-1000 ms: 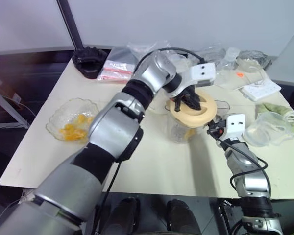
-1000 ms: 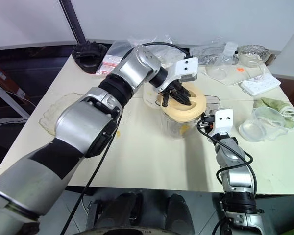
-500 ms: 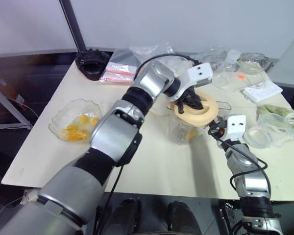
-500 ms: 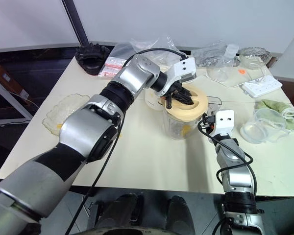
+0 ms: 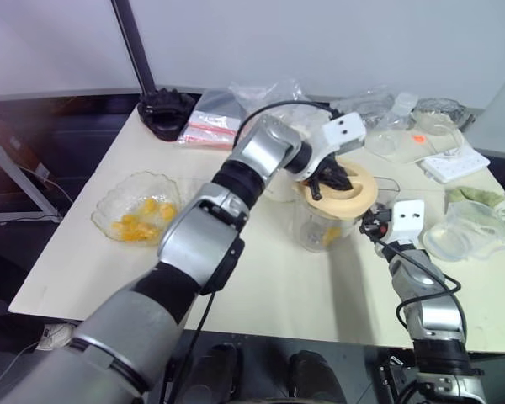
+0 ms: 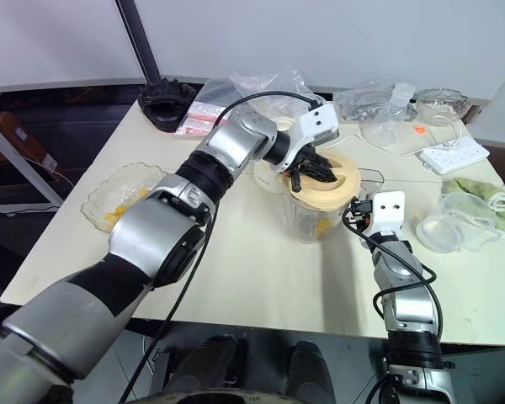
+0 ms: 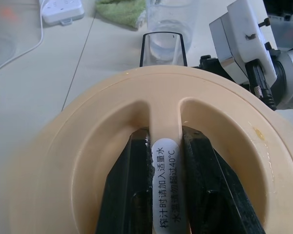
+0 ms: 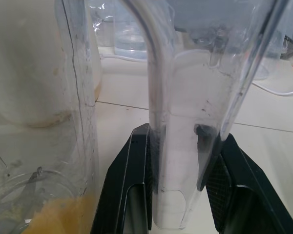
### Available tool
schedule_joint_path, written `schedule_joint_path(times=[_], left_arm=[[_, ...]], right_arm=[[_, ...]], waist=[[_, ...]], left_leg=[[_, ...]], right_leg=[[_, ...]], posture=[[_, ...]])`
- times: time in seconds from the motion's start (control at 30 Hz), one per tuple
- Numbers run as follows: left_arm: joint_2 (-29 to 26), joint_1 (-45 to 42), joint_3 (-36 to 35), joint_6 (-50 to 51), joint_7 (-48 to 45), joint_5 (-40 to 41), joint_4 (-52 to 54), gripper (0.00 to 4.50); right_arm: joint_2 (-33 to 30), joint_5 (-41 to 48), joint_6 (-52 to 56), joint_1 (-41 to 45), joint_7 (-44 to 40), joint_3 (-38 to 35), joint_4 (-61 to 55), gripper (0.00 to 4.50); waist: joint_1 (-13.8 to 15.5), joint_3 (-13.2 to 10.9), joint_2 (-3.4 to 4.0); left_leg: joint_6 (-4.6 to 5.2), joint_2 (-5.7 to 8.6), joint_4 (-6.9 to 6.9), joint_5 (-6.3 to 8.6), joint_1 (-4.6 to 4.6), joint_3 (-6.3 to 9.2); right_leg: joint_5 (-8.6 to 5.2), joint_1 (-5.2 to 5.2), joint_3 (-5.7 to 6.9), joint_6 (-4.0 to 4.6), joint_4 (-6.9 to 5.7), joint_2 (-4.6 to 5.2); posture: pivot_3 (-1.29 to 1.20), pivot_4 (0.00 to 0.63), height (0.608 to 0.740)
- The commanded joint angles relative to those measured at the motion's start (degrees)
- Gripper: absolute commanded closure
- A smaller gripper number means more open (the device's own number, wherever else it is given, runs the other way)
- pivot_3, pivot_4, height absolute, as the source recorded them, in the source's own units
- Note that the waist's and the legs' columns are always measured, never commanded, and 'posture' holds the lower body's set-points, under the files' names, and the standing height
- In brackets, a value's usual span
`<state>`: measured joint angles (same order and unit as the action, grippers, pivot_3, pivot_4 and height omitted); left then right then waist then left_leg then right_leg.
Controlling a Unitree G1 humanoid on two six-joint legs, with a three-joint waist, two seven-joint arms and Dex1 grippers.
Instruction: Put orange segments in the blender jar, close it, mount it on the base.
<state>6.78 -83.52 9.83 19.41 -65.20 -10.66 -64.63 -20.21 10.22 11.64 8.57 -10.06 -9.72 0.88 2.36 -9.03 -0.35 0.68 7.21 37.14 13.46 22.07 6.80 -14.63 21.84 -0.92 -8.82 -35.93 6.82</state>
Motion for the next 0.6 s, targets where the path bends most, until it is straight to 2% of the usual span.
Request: schedule_joint_path(times=[0.03, 0.2, 0.27, 0.33, 0.5, 0.6], left_arm=[[2.5, 6.1, 5.1, 2.1, 2.7, -3.6, -5.8, 3.75], [2.2, 6.1, 5.6, 2.2, 1.2, -3.5, -5.3, 1.39], [1.9, 5.7, 5.5, 2.2, 0.3, -3.1, -4.6, 0.60], [1.6, 4.9, 5.2, 2.8, -0.9, -2.4, -3.5, 0.07], [-0.3, 0.7, 2.4, 6.7, -2.6, 1.0, 3.3, 0.07], [-2.6, -2.5, 0.5, 9.6, -2.8, 3.6, 10.1, 0.07]], right_arm=[[-1.2, -2.7, -3.4, 1.7, -1.4, 1.6, -4.9, 3.64], [-1.3, -2.7, -3.7, 1.7, -1.6, 1.6, -4.3, 3.64], [-1.4, -2.8, -3.8, 1.7, -1.8, 1.5, -4.0, 3.64], [-1.7, -3.0, -4.0, 1.6, -2.0, 1.4, -3.6, 3.64], [-2.3, -3.2, -4.1, 1.1, -2.5, 1.5, -3.4, 3.64], [-2.7, -3.2, -4.4, 0.9, -2.8, 1.2, -3.0, 3.64]], waist=[[0.0, 0.0, 0.00], [-0.5, 0.1, -0.06], [-0.2, 0.1, -0.03], [-0.1, 0.1, -0.03], [-0.3, 0.1, 0.01], [-0.3, 0.1, 0.04]], left_leg=[[0.00, 0.00, 0.00, 0.00, 0.00, 0.01], [0.00, -0.03, -0.11, 0.00, 0.08, 0.00], [0.00, -0.02, -0.14, 0.00, 0.04, 0.02], [-0.01, -0.03, -0.12, 0.01, -0.10, 0.06], [0.13, 0.00, -0.14, 0.10, 0.01, 0.13], [0.18, 0.02, -0.18, 0.11, 0.45, 0.11]], right_leg=[[0.00, -0.01, 0.01, 0.00, 0.00, 0.00], [0.00, -0.06, -0.01, 0.00, 0.02, -0.01], [-0.01, -0.05, 0.02, 0.00, 0.02, -0.01], [-0.06, -0.12, 0.06, 0.06, 0.14, -0.01], [-0.12, -0.40, 0.08, 0.18, 0.60, -0.01], [0.02, 0.35, 0.07, -0.01, 0.52, -0.01]], posture=[[0.00, 0.150, 0.740], [0.00, 0.150, 0.740], [0.00, 0.150, 0.740], [0.00, 0.150, 0.740], [0.00, 0.150, 0.740], [0.00, 0.150, 0.740]])
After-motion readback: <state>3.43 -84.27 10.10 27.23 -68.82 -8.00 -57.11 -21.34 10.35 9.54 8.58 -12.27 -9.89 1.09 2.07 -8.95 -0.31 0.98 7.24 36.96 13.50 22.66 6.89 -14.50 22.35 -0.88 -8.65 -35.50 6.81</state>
